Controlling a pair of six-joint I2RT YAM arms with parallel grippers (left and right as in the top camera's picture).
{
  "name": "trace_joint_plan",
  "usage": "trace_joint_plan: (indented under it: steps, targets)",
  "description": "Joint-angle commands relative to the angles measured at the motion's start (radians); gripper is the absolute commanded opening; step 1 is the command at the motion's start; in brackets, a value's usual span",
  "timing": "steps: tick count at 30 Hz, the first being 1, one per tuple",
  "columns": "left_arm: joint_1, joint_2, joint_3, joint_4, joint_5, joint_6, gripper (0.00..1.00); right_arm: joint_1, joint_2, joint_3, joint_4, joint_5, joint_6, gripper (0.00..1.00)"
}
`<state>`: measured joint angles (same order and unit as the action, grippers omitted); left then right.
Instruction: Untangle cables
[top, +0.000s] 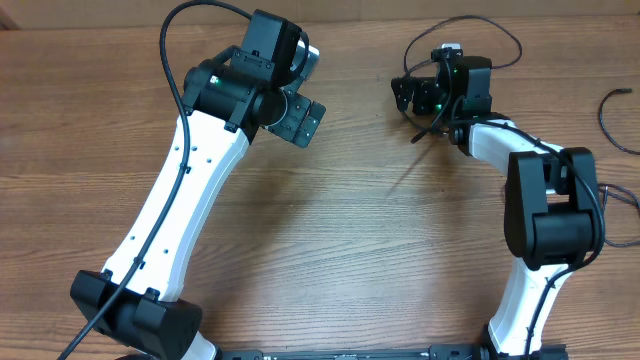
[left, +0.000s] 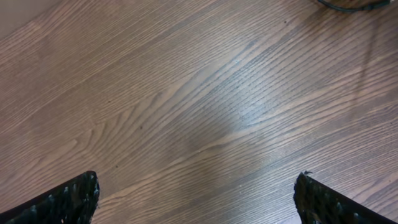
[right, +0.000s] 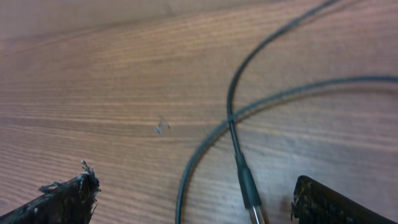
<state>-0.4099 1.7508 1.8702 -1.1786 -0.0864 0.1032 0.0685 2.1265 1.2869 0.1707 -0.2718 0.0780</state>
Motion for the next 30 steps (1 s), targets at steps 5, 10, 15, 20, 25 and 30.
trace_joint_plan:
  steps: [5, 10, 15, 20, 25, 30]
  targets:
    - [0.004, 0.003, -0.003, 0.004, 0.009, -0.014, 1.0, 0.024, 0.051, 0.02, 0.053, 0.036, 0.0, 1.0]
    - [0.004, 0.003, -0.002, 0.004, 0.009, -0.014, 1.0, 0.024, 0.064, 0.02, 0.057, 0.055, 0.0, 0.92]
    - [0.004, 0.003, -0.002, 0.004, 0.009, -0.014, 0.99, 0.024, 0.108, 0.02, 0.095, 0.065, 0.0, 0.89]
    - [0.004, 0.003, -0.002, 0.004, 0.009, -0.014, 1.0, 0.024, 0.126, 0.019, 0.12, 0.069, -0.001, 0.89]
    - [0.004, 0.003, -0.002, 0.004, 0.009, -0.014, 1.0, 0.024, 0.133, 0.019, 0.117, 0.069, -0.066, 0.89]
    - [0.004, 0.003, -0.002, 0.004, 0.009, -0.014, 1.0, 0.024, 0.142, 0.019, 0.109, 0.069, -0.08, 0.77]
